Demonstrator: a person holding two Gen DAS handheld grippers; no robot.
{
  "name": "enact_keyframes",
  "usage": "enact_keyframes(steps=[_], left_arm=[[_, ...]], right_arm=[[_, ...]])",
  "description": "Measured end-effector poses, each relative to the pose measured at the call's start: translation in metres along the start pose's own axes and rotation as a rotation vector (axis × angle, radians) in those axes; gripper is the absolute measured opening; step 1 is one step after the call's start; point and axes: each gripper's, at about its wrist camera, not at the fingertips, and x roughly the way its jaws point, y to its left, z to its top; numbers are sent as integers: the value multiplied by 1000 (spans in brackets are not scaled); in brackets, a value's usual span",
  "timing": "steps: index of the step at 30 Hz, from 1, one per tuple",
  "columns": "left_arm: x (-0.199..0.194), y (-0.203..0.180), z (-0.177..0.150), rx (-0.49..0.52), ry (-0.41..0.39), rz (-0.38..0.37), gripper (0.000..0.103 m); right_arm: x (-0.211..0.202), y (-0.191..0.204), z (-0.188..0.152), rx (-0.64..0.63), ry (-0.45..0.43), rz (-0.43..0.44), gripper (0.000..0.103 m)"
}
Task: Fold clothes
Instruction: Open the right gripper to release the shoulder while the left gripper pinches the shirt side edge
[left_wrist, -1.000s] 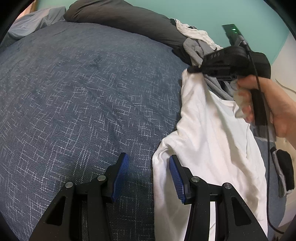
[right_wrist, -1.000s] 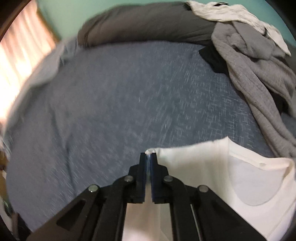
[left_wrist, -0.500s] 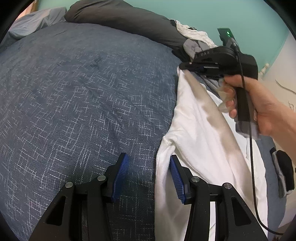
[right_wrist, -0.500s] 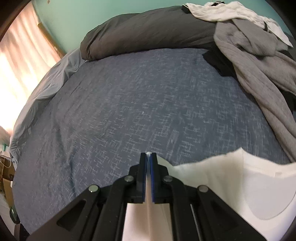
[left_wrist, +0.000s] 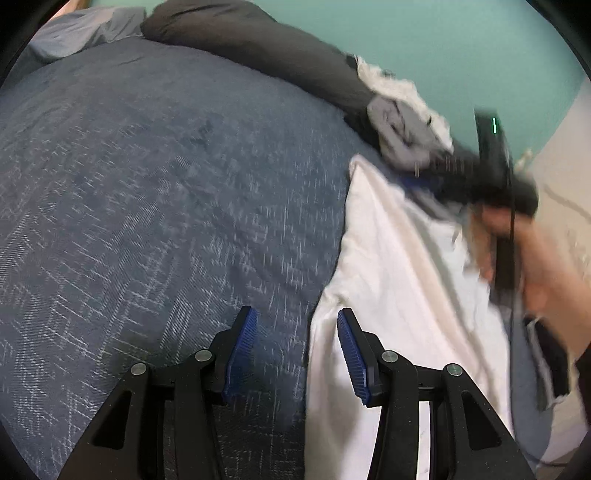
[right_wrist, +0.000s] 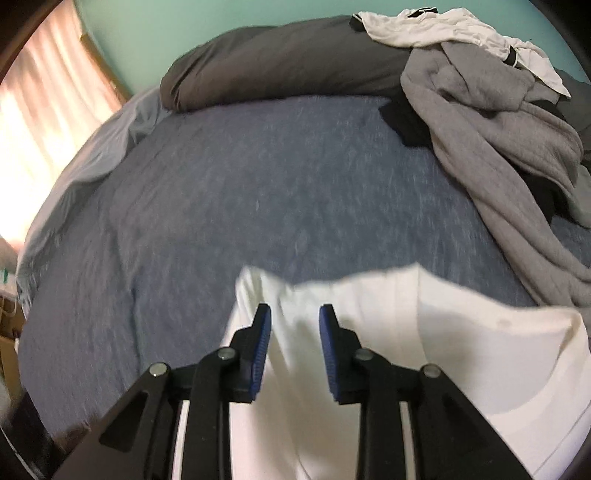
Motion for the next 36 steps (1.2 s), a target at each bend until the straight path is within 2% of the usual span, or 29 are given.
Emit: enact_keyframes(steps=[6, 13, 14, 15, 16, 17, 25, 27, 32, 36], left_arm=[[13, 4, 5, 9, 26, -21, 49], [30, -3, 11, 25, 44, -69, 49], [34, -5, 12, 30, 49, -79, 44], [34, -6, 11, 35, 49, -83, 25], [33, -6, 11, 40, 48, -84, 14], [32, -6, 10, 44, 47, -84, 11], [22, -7, 5, 53, 32, -79, 7], [22, -6, 5, 47, 31, -70, 3], [27, 3, 2, 21, 47, -68, 3], [27, 0, -1, 43, 46, -54, 3]], right_arm=[[-11, -13, -30, 25, 7, -1, 27], [-19, -17, -51, -8, 36, -20, 27], [-18, -18, -52, -6, 42, -18, 27], [-17, -18, -52, -6, 46, -14, 27], [-16, -17, -52, -6, 48, -10, 26], [-15, -16, -53, -10, 50, -6, 26], [-17, -7, -65, -43, 64, 12, 26], [-22, -8, -69, -47, 64, 16, 27], [-33, -9, -84, -74, 93, 29, 27], [-42, -19, -100, -51, 111, 50, 27]])
